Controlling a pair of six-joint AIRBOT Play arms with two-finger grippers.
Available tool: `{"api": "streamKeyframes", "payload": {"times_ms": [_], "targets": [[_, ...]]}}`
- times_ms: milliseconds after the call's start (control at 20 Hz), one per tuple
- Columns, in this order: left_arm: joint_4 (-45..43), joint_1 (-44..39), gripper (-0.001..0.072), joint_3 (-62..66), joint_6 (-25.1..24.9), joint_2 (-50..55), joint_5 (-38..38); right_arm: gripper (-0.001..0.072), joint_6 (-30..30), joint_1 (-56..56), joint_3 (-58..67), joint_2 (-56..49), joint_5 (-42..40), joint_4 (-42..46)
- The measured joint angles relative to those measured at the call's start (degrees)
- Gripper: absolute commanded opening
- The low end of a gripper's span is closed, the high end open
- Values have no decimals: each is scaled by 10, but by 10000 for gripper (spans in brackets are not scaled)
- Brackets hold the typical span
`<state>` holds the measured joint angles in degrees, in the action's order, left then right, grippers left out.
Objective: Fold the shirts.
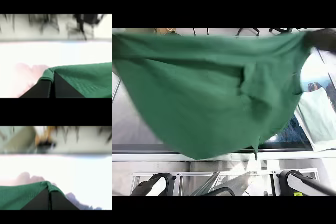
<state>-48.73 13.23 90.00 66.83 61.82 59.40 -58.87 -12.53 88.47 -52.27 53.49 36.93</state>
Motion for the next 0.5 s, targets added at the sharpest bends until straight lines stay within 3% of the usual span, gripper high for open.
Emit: {"api": "streamKeyframes", "payload": {"times_ms": [300, 350, 400, 450, 500], "targets": [[-38, -100, 22, 17, -2, 304, -62, 30, 29, 59, -16, -275, -67, -8], [-38, -105, 203, 44, -2, 349, -56, 159, 30, 61, -16, -301, -79, -9], [-38, -106, 644, 72, 2, 386, -45, 381, 32, 61, -17, -321, -87, -10], [-38, -106, 700, 99, 7, 414, -31, 444, 33, 56, -17, -333, -89, -9], [-38, -102, 699, 126, 17, 437, -12, 444, 35, 48, -17, -337, -88, -8]]}}
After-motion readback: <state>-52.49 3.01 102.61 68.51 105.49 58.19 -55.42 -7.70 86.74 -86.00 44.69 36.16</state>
